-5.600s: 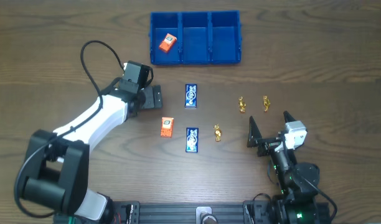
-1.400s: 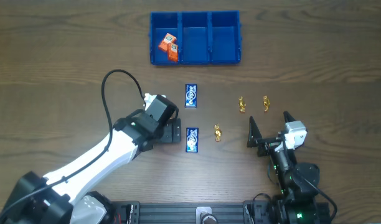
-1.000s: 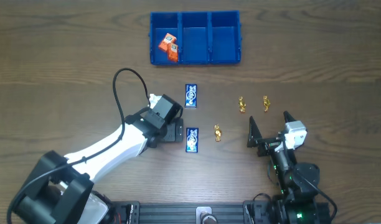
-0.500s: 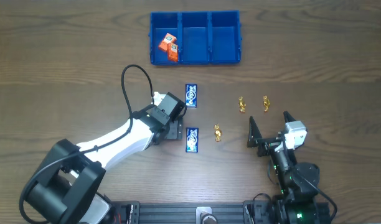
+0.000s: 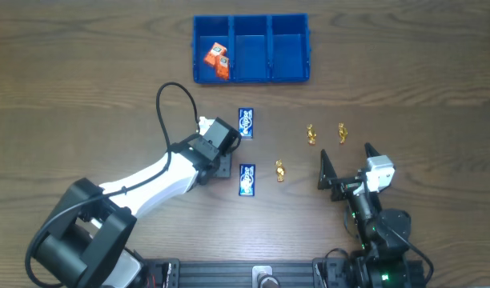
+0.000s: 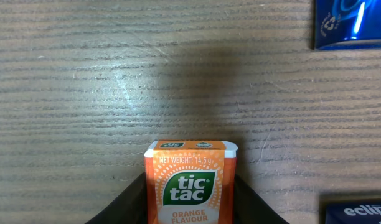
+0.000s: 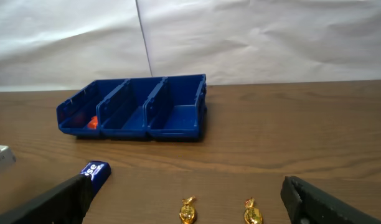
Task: Sort Candies Into Trays
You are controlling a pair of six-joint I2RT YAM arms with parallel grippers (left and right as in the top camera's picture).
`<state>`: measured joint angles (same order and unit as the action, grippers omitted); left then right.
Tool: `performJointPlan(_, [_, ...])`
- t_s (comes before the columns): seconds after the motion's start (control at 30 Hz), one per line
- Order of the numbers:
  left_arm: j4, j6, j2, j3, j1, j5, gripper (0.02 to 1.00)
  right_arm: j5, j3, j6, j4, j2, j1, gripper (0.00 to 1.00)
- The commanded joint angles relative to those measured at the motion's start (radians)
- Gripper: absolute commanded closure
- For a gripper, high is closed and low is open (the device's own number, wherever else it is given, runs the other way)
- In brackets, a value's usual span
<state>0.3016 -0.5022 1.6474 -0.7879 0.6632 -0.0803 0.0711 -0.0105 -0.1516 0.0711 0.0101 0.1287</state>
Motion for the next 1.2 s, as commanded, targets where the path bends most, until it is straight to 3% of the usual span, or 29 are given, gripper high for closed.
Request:
performJointPlan(0.03, [0.043,-0.018,-0.046,-0.077,-0.005,-0.012,0.665,-0.005,0.003,-0.004,0.005,-0.007,0.002,0.001])
performJointPlan(0.2, [0.216,0.014,-0.096,-0.309,-0.038,-0.113,0.68,-0.005,0.003,-0.004,0.005,-0.007,0.002,0.003])
performJointPlan(0.37, [0.347,0.136,-0.016,-0.698,-0.114,-0.196,0.678,-0.005,0.003,-0.004,0.005,-0.007,0.002,0.003])
performJointPlan(0.53, [0.4,0.211,0.162,-0.988,-0.192,-0.175,0.676,-0.005,0.003,-0.004,0.005,-0.007,0.002,0.003])
performJointPlan(0.7, [0.416,0.218,0.381,-1.183,-0.257,-0.098,0.667,-0.005,0.003,-0.004,0.005,-0.007,0.002,0.003])
performJointPlan(0.93, [0.359,0.21,0.513,-1.196,-0.296,-0.01,0.652,-0.005,0.003,-0.004,0.005,-0.007,0.002,0.003])
performJointPlan(1.2, [0.352,0.211,0.544,-1.195,-0.297,-0.006,0.641,-0.005,0.003,-0.004,0.005,-0.007,0.002,0.003])
